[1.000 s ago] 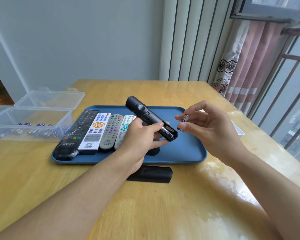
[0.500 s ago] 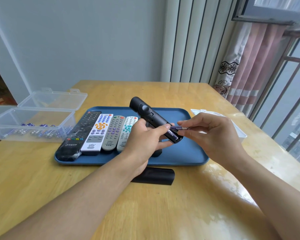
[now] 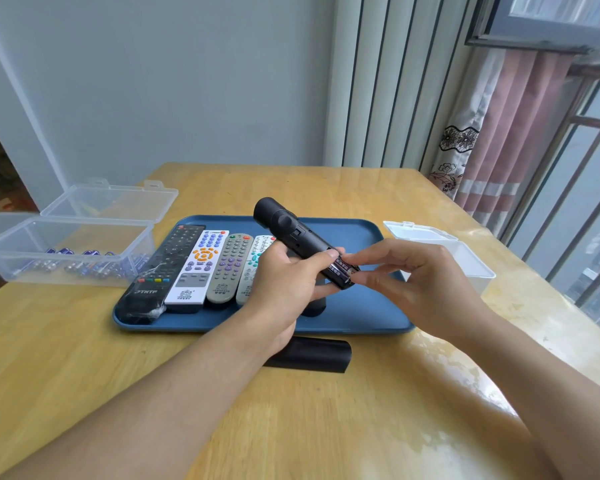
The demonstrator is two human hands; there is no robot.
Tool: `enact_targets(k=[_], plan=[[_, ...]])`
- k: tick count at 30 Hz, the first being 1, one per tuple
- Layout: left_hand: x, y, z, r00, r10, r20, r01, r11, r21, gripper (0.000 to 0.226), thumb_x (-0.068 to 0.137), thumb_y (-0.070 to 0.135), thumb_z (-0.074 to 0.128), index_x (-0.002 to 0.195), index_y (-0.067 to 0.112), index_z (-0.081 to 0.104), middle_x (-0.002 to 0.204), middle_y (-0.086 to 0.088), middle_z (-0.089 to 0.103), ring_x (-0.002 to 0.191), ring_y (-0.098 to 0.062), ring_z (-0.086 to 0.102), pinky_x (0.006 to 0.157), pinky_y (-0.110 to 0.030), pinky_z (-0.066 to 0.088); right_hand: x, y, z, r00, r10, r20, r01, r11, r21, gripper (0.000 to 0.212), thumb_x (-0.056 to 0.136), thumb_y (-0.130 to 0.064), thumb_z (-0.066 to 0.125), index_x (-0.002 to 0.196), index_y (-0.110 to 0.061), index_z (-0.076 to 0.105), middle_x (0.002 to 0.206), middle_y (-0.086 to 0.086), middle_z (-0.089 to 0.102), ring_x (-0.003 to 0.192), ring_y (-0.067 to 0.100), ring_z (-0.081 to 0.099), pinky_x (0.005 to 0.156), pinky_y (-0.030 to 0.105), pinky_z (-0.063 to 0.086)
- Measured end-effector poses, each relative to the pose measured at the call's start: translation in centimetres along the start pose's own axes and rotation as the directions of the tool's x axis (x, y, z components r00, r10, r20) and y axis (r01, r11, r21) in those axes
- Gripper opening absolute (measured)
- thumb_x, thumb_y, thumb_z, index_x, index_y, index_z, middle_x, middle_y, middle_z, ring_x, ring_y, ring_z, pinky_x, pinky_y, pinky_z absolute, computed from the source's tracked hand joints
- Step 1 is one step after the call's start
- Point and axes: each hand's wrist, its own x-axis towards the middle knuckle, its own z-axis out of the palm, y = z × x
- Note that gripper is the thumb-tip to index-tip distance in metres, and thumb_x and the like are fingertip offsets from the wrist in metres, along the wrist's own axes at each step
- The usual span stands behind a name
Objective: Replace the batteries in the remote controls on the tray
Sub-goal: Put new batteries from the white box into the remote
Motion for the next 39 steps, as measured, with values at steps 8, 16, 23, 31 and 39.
enact_targets(k=[8,16,23,31,39], plan=[[0.1,0.7,-0.3,0.997,0.011,0.082,-0.012,1.000,0.019,0.021,0.095,0.001,0.066,0.114,0.001,0.057,0.102,-0.014,0.078,0.096,-0.027,0.076,0.077,-0.043,0.064,0.4,-0.1,-0.4,0.970,0.239,0.045,-0.243,0.945,0.218,0.042,0.068,-0.039,0.080,0.104,-0.021,0.068,0.089,-0.001,0.076,0.076,0.014,0.069,0.079,0.039,0.057],[0.1,0.8,-0.4,0.992,0.004,0.128,-0.010,0.999,0.046,0.021,0.096,0.003,0.065,0.116,0.002,0.057,0.105,-0.015,0.077,0.100,-0.028,0.075,0.077,-0.041,0.064,0.3,-0.6,-0.1,0.939,0.303,0.161,-0.341,0.872,0.351,0.041,0.072,-0.032,0.077,0.099,-0.008,0.058,0.076,0.003,0.073,0.072,0.016,0.062,0.070,0.030,0.051],[0.1,0.5,-0.4,0.992,0.018,0.122,-0.026,0.998,0.066,0.020,0.094,0.000,0.067,0.112,0.001,0.057,0.105,-0.019,0.076,0.098,-0.030,0.075,0.074,-0.039,0.064,0.3,-0.2,0.4,0.922,0.353,0.156,-0.386,0.842,0.375,0.025,0.083,-0.013,0.077,0.090,-0.008,0.053,0.074,0.004,0.069,0.069,0.019,0.062,0.071,0.028,0.050],[0.1,0.4,-0.1,0.995,0.077,0.066,-0.081,0.995,0.055,0.020,0.094,-0.001,0.067,0.112,0.001,0.058,0.101,-0.017,0.077,0.094,-0.027,0.076,0.075,-0.040,0.064,0.3,-0.6,0.8,0.912,0.405,0.070,-0.404,0.849,0.341,0.026,0.084,-0.016,0.079,0.089,-0.009,0.054,0.078,0.007,0.072,0.069,0.019,0.065,0.074,0.036,0.054],[1.2,1.0,-1.1,0.978,0.125,-0.165,-0.129,0.992,-0.010,0.022,0.091,0.001,0.071,0.109,-0.002,0.059,0.100,-0.020,0.076,0.085,-0.028,0.078,0.070,-0.038,0.064,-0.6,-2.2,0.6,0.946,0.124,0.299,-0.075,0.982,-0.172,0.041,0.061,-0.069,0.078,0.082,-0.034,0.071,0.078,-0.011,0.063,0.080,0.011,0.055,0.069,0.029,0.047]])
